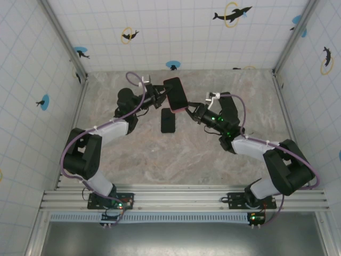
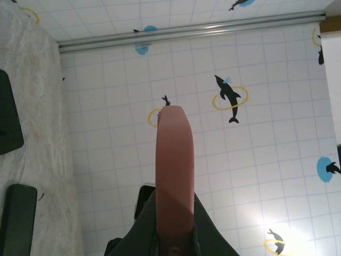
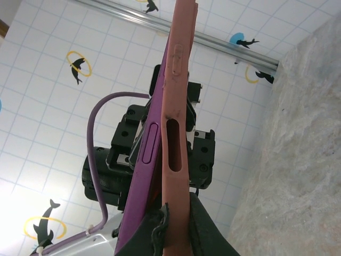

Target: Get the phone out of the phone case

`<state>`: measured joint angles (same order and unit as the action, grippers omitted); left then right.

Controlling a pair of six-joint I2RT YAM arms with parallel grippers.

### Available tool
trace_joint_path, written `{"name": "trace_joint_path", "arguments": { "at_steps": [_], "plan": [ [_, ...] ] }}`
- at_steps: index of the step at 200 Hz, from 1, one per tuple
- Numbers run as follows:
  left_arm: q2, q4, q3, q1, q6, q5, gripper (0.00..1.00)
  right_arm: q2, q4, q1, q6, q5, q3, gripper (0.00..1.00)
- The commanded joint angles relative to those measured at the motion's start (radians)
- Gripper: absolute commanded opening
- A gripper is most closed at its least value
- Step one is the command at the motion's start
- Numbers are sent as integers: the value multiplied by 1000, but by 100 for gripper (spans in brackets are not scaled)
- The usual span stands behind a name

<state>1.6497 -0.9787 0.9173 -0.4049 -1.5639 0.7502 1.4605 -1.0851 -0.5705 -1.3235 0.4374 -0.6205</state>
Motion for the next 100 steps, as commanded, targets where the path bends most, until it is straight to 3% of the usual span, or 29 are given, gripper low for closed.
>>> {"name": "trace_joint_path", "arguments": {
  "at_steps": [1, 55, 100],
  "plan": [
    [9, 47, 18, -4, 47, -14, 20, -25, -131, -8, -27, -43, 16, 0],
    [15, 67, 29, -4, 47, -25, 34, -22, -175, -11, -45, -109, 41, 0],
    [-10, 196, 29, -2, 109, -69, 62, -13, -203, -5, -43, -140, 42, 0]
  ]
}}
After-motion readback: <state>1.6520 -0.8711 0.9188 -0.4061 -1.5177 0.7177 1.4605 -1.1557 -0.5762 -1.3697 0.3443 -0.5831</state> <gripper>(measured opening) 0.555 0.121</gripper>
